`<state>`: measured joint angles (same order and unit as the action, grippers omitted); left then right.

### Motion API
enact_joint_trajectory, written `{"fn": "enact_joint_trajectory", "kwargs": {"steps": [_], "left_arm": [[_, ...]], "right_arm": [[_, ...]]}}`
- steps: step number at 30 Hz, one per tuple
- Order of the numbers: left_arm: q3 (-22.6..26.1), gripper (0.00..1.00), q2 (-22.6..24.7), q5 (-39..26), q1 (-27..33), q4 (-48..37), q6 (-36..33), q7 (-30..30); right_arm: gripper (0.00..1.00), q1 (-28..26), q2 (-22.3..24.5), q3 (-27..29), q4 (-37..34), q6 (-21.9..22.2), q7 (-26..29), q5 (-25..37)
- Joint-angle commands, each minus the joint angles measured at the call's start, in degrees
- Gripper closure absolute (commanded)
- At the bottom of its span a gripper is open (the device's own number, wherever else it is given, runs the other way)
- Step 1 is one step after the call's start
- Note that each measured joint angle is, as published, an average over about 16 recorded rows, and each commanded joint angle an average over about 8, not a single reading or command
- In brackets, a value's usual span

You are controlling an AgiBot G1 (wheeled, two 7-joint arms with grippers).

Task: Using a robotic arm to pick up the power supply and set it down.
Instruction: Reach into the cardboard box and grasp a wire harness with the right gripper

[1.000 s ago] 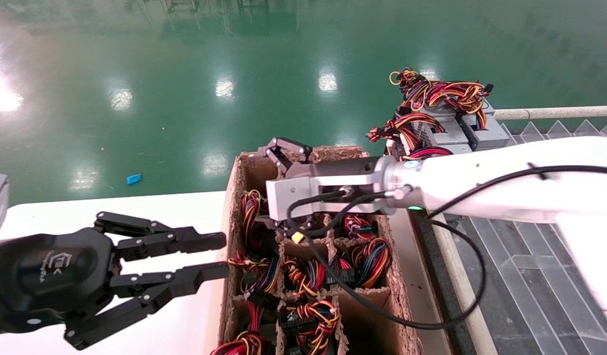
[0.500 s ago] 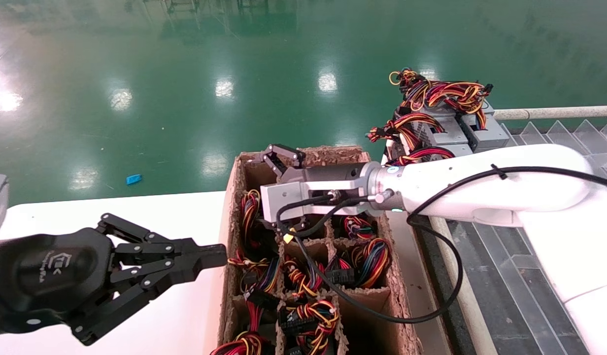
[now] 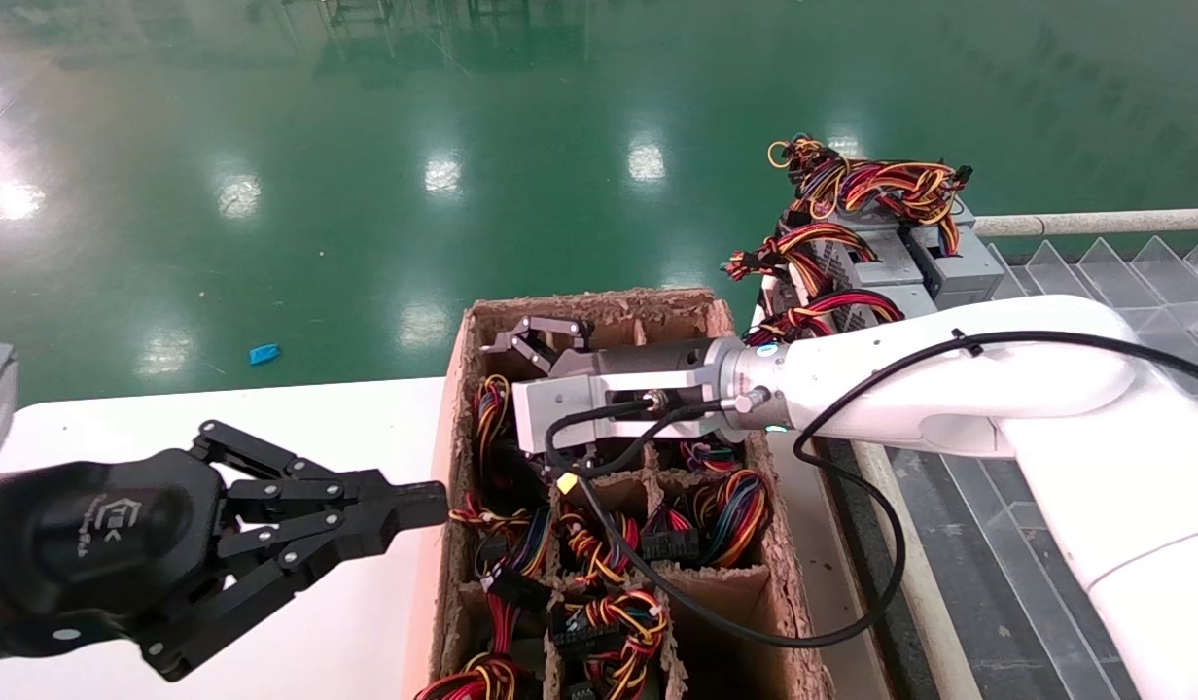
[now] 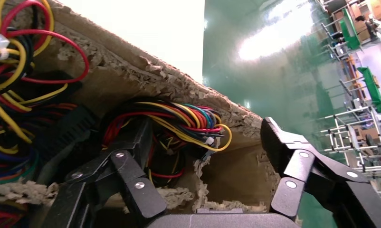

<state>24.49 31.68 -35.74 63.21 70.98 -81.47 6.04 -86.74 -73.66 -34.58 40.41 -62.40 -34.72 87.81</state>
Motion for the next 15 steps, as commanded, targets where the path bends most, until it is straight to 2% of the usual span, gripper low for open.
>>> {"fn": "enact_joint_trajectory", "kwargs": {"steps": [1, 15], "left_arm": [[0.0, 1.0, 0.0, 0.0, 0.0, 0.0, 0.0, 0.0], [0.0, 1.0, 0.0, 0.0, 0.0, 0.0, 0.0, 0.0]], "right_arm": [[1.0, -0.1, -0.1, -0.1, -0.6, -0.2, -0.3, 0.1], [1.0, -0.7, -0.7, 0.0, -3.7, -0.7, -1.7, -0.5]]}}
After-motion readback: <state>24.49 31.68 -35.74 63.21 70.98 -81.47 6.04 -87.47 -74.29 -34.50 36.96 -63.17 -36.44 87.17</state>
